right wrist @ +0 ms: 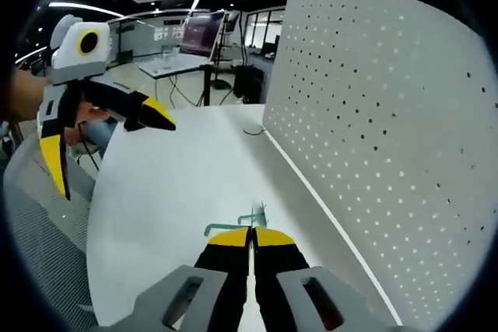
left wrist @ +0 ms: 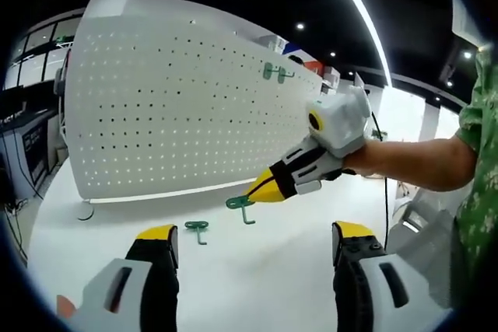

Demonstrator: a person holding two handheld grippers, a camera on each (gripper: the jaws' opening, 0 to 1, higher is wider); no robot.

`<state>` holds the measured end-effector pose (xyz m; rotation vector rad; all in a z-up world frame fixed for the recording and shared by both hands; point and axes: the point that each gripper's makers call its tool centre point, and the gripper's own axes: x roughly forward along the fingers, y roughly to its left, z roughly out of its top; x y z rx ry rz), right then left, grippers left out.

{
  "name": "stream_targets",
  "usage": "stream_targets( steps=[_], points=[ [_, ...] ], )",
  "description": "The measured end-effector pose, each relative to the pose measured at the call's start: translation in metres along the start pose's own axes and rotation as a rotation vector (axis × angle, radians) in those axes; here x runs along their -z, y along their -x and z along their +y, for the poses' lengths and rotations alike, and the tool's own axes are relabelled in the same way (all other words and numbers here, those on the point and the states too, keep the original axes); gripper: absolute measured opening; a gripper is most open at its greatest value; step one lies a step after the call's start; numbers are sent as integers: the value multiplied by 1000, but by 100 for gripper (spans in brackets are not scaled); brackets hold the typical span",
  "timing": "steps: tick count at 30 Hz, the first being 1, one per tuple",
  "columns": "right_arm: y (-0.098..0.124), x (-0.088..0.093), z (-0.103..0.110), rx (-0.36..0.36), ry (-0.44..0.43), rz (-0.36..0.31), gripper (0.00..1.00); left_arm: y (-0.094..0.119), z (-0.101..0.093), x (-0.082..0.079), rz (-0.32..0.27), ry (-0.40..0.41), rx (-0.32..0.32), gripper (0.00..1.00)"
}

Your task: Insert the hook assembly into the mounting plate slot until the hook locks in place.

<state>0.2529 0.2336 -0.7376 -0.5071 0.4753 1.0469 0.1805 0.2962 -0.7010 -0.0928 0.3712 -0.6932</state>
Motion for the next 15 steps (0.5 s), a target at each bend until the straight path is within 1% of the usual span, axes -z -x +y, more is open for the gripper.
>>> stream_targets(
  steps=[8, 15],
  points=[
    [19, -10, 3, 1, 9, -18, 0, 1, -5, -13, -12, -35, 17, 83],
    [34, -17, 10, -3, 30, -23, 0, 3, -12, -22, -24, -62, 36, 82]
  ],
)
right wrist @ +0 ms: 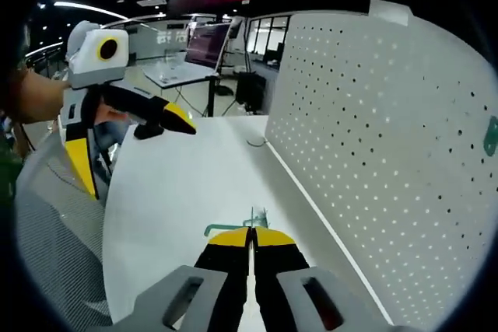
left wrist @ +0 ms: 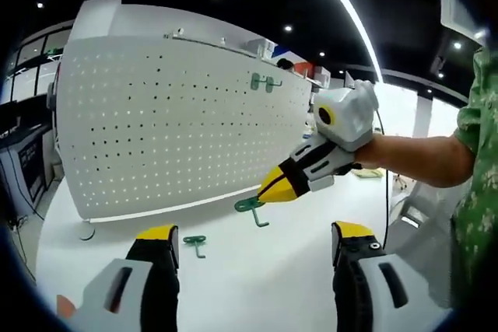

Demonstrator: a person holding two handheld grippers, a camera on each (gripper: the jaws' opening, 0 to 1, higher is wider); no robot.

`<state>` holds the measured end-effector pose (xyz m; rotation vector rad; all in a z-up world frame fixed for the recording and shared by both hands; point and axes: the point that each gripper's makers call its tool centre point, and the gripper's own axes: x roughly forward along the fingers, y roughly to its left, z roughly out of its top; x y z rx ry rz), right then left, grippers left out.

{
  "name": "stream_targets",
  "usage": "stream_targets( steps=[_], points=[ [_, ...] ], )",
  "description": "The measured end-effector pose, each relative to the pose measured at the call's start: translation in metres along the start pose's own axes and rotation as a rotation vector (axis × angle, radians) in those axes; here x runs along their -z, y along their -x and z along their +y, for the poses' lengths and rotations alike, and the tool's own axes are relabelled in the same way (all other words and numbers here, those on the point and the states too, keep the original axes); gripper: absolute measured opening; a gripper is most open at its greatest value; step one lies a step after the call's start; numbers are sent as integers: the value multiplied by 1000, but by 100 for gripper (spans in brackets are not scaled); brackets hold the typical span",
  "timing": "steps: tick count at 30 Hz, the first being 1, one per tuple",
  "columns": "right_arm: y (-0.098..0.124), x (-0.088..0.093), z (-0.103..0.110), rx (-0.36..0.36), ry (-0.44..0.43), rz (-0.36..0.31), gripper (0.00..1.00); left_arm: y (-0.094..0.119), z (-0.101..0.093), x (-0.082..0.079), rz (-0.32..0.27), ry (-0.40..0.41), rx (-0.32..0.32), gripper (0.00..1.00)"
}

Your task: Insert the hook assembly into the mounting plate slot until the hook locks in place.

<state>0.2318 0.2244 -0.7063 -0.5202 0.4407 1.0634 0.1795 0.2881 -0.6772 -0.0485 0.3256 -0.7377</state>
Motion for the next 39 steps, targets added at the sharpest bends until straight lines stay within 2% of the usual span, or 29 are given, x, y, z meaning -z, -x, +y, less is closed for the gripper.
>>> stream_targets(
  steps=[10, 17, 23, 28, 39],
  points=[
    [23, -13, 13, -39, 7, -34, 0, 7, -8, -9, -9, -33, 32, 80],
    [44, -29, 17, -61, 35, -77, 0, 10, -14, -18, -23, -55, 56, 79],
    [58, -41, 22, -102, 36, -107, 0, 12, -24, -28, -31, -101, 98, 71],
    [64, -41, 30, -131, 62, -94, 0, 12, -31, -33, -35, -129, 123, 66],
    [71, -42, 49, -204, 88, -88, 0, 13, -42, -34, -25, -181, 175, 58]
  ],
)
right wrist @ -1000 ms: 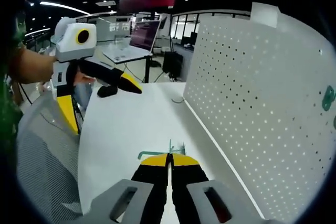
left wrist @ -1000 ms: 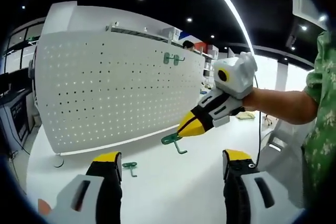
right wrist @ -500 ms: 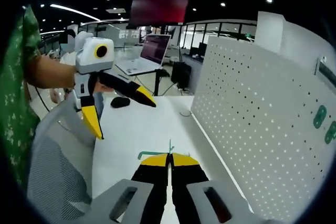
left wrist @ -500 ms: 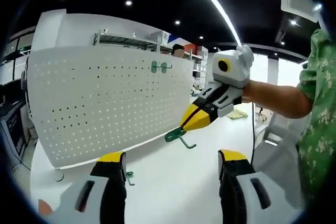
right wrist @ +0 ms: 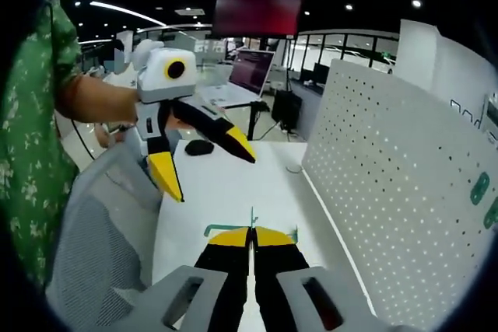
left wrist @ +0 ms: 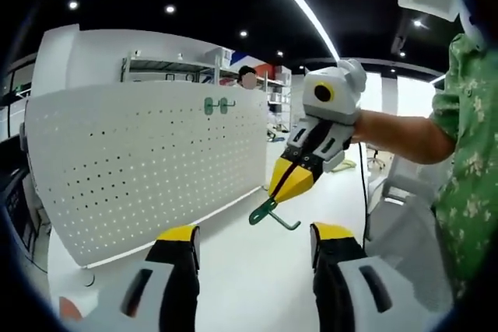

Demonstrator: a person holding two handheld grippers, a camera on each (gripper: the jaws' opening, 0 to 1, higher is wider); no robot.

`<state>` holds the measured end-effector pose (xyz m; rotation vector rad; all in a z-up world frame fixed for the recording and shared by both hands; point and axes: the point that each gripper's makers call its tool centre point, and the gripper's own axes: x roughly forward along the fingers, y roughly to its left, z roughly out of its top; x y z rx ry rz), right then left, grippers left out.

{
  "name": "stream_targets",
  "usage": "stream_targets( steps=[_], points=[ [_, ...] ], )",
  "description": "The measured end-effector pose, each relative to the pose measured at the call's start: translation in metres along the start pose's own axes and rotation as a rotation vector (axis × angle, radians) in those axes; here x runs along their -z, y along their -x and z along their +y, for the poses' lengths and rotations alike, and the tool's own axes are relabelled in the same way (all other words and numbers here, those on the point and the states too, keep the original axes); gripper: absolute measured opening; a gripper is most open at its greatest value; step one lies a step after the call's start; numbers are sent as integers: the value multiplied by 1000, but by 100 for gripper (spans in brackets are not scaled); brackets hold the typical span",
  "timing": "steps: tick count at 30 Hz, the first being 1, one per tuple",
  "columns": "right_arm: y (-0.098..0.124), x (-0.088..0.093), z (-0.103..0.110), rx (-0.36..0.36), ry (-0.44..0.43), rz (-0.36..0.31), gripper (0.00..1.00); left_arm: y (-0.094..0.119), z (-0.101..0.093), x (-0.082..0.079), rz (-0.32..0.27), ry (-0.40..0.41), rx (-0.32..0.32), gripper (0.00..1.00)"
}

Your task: Insert the hook assembly into the mounting plate slot until the hook locks in place.

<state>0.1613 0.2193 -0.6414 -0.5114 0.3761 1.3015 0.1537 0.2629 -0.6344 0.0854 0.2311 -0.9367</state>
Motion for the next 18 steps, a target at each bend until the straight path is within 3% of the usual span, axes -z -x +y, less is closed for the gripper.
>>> stream_targets(
  steps=[18],
  points=[
    [0, -5, 20, -95, 26, 11, 0, -6, -11, 4, 32, -50, 62, 37]
  ],
)
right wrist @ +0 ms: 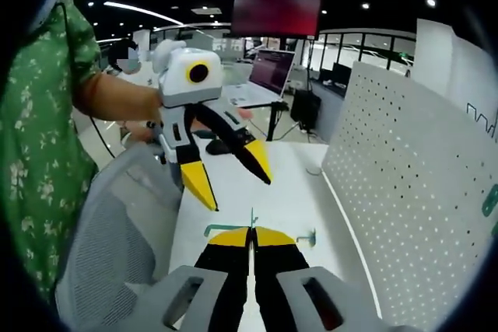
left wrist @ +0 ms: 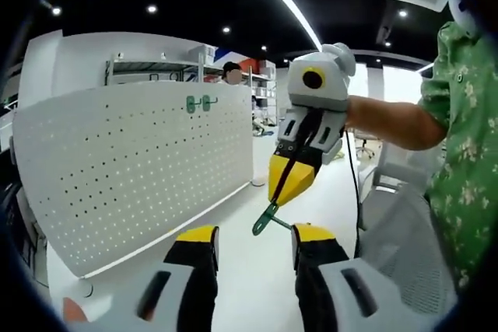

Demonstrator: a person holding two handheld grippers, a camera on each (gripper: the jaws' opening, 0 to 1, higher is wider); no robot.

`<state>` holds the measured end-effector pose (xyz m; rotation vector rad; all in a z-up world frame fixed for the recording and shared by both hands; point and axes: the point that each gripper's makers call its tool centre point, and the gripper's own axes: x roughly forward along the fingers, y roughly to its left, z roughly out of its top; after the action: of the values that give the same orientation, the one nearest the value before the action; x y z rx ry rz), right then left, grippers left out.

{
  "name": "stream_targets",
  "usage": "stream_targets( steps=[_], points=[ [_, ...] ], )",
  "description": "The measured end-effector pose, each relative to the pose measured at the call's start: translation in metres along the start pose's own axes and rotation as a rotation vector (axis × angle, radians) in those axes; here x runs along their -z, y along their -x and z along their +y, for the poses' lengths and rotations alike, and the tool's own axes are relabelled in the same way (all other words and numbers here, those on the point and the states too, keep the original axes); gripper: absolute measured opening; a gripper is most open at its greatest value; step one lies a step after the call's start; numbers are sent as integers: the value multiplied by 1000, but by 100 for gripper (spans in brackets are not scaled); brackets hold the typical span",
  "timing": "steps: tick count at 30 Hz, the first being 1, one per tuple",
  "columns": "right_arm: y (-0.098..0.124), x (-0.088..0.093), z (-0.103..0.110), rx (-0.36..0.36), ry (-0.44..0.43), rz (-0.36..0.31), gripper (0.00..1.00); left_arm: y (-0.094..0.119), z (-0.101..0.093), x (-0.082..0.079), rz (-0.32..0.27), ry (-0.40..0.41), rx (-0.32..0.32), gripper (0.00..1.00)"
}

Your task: Insert the hook assembly into the mounting plate slot until the hook locks in place.

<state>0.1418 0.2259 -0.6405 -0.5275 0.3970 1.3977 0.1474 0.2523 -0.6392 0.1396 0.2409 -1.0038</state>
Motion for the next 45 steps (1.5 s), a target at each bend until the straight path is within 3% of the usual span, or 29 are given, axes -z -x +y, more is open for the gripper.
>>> stream_targets(
  steps=[26, 45],
  points=[
    [-1, -3, 21, -103, 19, 5, 0, -1, -20, 5, 24, -39, 85, 7],
    [-3, -2, 22, -122, 25, 18, 0, -4, -27, 16, 67, -53, 116, 3]
  ],
)
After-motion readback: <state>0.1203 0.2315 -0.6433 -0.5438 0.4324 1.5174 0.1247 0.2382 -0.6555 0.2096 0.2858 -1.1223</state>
